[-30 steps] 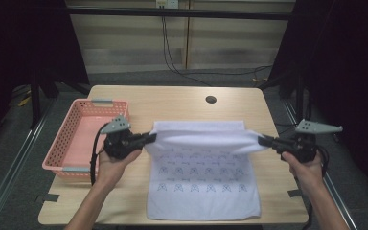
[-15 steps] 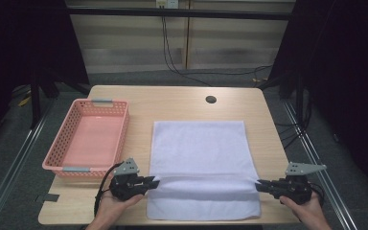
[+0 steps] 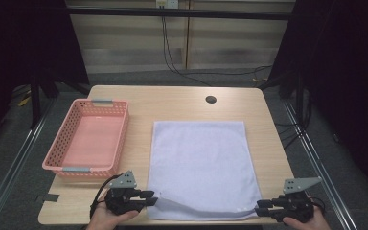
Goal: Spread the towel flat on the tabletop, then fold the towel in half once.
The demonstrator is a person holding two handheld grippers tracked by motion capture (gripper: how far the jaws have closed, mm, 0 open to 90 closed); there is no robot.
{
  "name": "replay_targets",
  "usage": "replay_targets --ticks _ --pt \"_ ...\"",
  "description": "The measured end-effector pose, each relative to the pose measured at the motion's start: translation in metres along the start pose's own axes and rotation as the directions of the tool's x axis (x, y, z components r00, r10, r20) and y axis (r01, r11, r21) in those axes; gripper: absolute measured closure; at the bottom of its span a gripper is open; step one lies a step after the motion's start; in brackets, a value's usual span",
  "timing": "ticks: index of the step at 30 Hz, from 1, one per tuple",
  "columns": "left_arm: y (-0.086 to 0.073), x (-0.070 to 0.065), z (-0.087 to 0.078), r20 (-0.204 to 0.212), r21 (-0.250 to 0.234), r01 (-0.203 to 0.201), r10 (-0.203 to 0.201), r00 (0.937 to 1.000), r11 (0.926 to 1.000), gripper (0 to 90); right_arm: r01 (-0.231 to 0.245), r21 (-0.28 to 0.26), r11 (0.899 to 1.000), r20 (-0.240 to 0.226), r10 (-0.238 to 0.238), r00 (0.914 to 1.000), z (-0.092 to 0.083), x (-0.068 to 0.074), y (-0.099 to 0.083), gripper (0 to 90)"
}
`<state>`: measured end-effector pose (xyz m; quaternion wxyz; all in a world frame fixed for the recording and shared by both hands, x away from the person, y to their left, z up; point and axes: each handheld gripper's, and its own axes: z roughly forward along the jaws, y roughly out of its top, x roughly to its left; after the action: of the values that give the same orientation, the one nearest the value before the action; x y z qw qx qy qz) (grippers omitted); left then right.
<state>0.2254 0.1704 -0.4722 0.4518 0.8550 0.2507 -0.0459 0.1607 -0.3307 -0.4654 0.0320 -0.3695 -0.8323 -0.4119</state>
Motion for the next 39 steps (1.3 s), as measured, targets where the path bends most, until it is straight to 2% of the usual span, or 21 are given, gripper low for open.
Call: replay_targets --ticks 2,4,7,10,11,12,14,16,18,20,22,24,26,28,30,31,32,34,35,38,39 --pt "0.000 -0.001 -0.005 0.009 -0.027 0.003 -0.003 1.0000 0.9996 66.2 0.005 -0.014 1.000 0.039 -0.005 0.9992 -0.005 0.006 -0.003 64.1" --pt "0.001 -0.001 -0.011 0.002 -0.058 0.022 -0.022 0.9998 0.9981 63.3 -0.006 -0.075 0.997 0.054 0.010 0.9985 -0.010 0.004 -0.004 62.8" --pt "0.003 0.006 -0.009 -0.027 -0.052 0.056 -0.057 0.9980 0.9971 58.8 -0.010 -0.139 0.990 0.134 0.029 0.9906 -0.014 -0.003 0.000 60.4" --pt "0.011 0.018 0.001 -0.094 -0.022 0.096 -0.097 0.9908 0.9952 55.6 -0.011 -0.159 0.987 0.184 0.041 0.9821 -0.011 -0.012 0.010 59.6" --pt "0.016 0.022 0.005 -0.130 -0.009 0.102 -0.103 0.9861 0.9947 55.3 -0.003 -0.162 0.987 0.199 0.035 0.9794 -0.009 -0.015 0.014 59.3" --pt "0.023 0.026 0.010 -0.170 -0.007 0.097 -0.097 0.9807 0.9953 51.9 -0.006 -0.155 0.988 0.210 0.039 0.9769 -0.006 -0.019 0.018 57.9" --pt "0.032 0.034 0.015 -0.163 -0.021 0.105 -0.107 0.9808 0.9943 47.8 0.002 -0.136 0.991 0.225 0.029 0.9739 0.002 -0.025 0.026 55.5" --pt "0.039 0.040 0.022 -0.195 -0.021 0.108 -0.110 0.9745 0.9939 46.0 -0.001 -0.131 0.991 0.234 0.031 0.9718 0.010 -0.030 0.033 52.6" --pt "0.048 0.049 0.033 -0.197 0.002 0.102 -0.100 0.9752 0.9947 45.4 0.006 -0.119 0.993 0.235 0.023 0.9717 0.016 -0.035 0.040 51.6" --pt "0.054 0.056 0.044 -0.202 0.028 0.094 -0.087 0.9755 0.9952 52.1 0.006 -0.114 0.993 0.251 0.023 0.9677 0.023 -0.041 0.048 49.7" --pt "0.060 0.064 0.056 -0.219 0.053 0.108 -0.094 0.9711 0.9927 52.8 0.003 -0.100 0.995 0.259 0.023 0.9656 0.031 -0.048 0.056 46.9" --pt "0.063 0.071 0.063 -0.226 0.053 0.120 -0.105 0.9686 0.9914 48.7 -0.010 -0.089 0.996 0.259 0.033 0.9653 0.039 -0.055 0.062 46.2" --pt "0.064 0.077 0.068 -0.231 0.067 0.125 -0.106 0.9672 0.9899 49.3 0.008 -0.095 0.995 0.295 0.020 0.9553 0.046 -0.061 0.068 45.8" --pt "0.065 0.081 0.069 -0.235 0.083 0.122 -0.100 0.9669 0.9890 49.4 -0.004 -0.083 0.997 0.287 0.028 0.9577 0.054 -0.068 0.074 45.8" --pt "0.066 0.085 0.071 -0.233 0.090 0.117 -0.094 0.9680 0.9890 50.3 0.000 -0.070 0.998 0.303 0.021 0.9527 0.063 -0.076 0.079 45.8" --pt "0.066 0.088 0.073 -0.255 0.092 0.110 -0.084 0.9633 0.9897 50.4 -0.011 -0.068 0.998 0.301 0.031 0.9531 0.067 -0.080 0.081 45.6" --pt "0.066 0.090 0.074 -0.251 0.082 0.118 -0.094 0.9633 0.9895 51.0 -0.012 -0.059 0.998 0.302 0.029 0.9528 0.072 -0.084 0.084 45.2" --pt "0.064 0.089 0.074 -0.258 0.072 0.107 -0.085 0.9624 0.9916 51.6 -0.011 -0.038 0.999 0.310 0.022 0.9504 0.080 -0.089 0.087 45.1" --pt "0.063 0.087 0.075 -0.268 0.083 0.087 -0.062 0.9613 0.9928 51.5 -0.011 -0.025 1.000 0.327 0.018 0.9449 0.085 -0.092 0.088 45.0" --pt "0.059 0.082 0.076 -0.297 0.060 0.070 -0.049 0.9537 0.9957 50.7 0.017 -0.008 1.000 0.341 -0.013 0.9401 0.088 -0.089 0.086 44.7" --pt "0.058 0.080 0.076 -0.307 0.069 0.051 -0.027 0.9514 0.9963 50.9 0.028 0.004 1.000 0.354 -0.027 0.9347 0.088 -0.087 0.085 44.9"
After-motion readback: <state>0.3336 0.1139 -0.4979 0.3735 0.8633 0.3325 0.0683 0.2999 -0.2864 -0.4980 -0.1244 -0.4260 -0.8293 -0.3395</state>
